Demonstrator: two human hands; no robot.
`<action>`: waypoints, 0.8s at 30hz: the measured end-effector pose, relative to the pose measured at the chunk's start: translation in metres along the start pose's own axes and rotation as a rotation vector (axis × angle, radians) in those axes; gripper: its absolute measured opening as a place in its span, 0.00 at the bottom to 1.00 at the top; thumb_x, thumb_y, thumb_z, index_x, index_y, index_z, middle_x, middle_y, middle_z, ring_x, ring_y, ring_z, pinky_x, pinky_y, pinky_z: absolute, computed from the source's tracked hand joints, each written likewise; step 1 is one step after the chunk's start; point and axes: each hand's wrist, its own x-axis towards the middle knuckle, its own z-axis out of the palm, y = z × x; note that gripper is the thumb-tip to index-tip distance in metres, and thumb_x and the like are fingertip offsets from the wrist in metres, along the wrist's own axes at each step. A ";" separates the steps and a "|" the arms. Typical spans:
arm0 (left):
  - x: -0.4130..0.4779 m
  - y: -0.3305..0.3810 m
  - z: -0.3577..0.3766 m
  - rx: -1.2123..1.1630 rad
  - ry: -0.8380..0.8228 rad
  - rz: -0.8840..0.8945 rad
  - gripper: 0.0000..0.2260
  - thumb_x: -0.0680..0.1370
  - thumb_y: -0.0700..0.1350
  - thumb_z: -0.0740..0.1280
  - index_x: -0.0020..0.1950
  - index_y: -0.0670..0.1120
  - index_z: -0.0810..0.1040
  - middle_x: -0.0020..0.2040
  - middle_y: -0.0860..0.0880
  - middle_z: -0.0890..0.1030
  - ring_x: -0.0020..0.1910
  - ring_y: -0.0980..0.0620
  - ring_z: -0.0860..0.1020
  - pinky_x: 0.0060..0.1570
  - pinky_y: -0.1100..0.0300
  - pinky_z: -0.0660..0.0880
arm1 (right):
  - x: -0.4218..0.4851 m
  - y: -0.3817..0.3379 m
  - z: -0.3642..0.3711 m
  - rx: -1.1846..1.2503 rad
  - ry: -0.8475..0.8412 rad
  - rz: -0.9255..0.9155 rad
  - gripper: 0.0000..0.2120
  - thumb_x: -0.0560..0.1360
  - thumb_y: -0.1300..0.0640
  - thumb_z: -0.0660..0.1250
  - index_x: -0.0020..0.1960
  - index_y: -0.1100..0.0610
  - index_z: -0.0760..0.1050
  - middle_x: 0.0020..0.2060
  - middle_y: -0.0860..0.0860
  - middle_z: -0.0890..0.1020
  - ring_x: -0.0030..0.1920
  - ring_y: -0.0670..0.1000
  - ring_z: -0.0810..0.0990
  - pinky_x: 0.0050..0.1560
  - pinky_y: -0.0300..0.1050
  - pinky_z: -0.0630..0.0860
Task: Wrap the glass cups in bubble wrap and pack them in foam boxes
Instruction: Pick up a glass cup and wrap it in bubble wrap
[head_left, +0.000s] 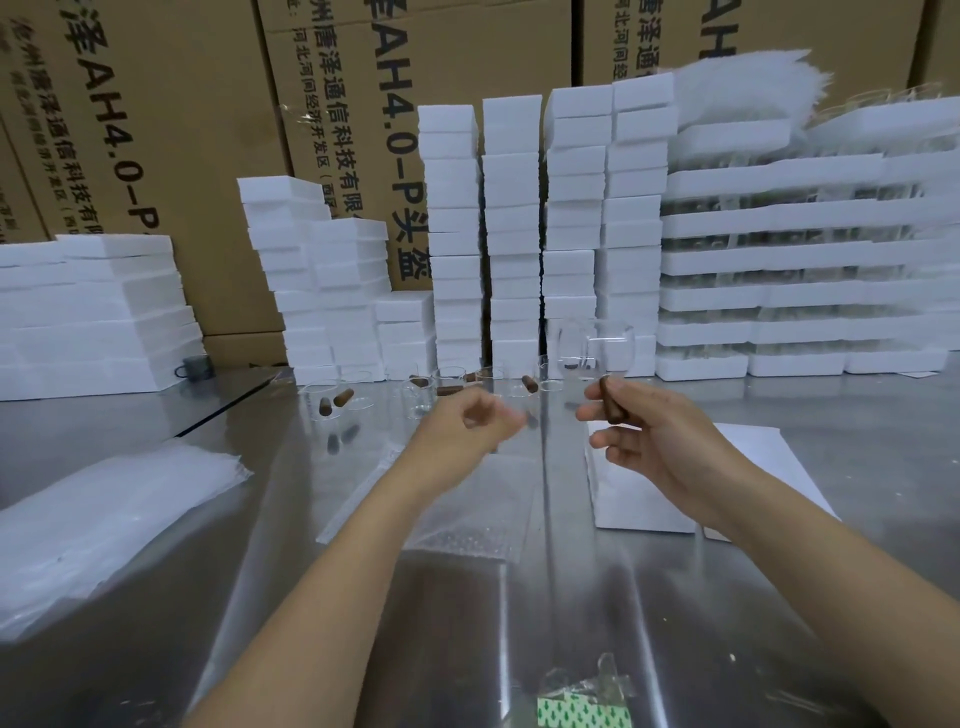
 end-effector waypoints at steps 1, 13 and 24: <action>0.000 -0.009 0.000 0.246 0.042 0.028 0.17 0.77 0.63 0.74 0.46 0.50 0.81 0.39 0.57 0.83 0.39 0.55 0.80 0.43 0.57 0.73 | 0.001 0.001 -0.003 -0.002 0.019 0.000 0.11 0.85 0.50 0.64 0.57 0.55 0.81 0.50 0.53 0.88 0.37 0.50 0.84 0.47 0.46 0.76; 0.001 -0.037 0.006 0.752 -0.045 0.004 0.16 0.83 0.59 0.65 0.41 0.52 0.73 0.39 0.54 0.79 0.39 0.57 0.75 0.36 0.56 0.66 | -0.002 0.006 -0.001 -0.136 0.083 -0.007 0.13 0.83 0.51 0.68 0.59 0.60 0.80 0.51 0.53 0.89 0.35 0.50 0.84 0.45 0.46 0.74; -0.001 0.003 0.018 0.095 0.297 0.261 0.10 0.85 0.52 0.67 0.44 0.56 0.79 0.41 0.60 0.81 0.37 0.58 0.76 0.38 0.64 0.70 | -0.010 0.006 0.014 -0.332 -0.089 -0.120 0.08 0.83 0.51 0.67 0.52 0.55 0.81 0.48 0.54 0.89 0.30 0.53 0.81 0.34 0.42 0.68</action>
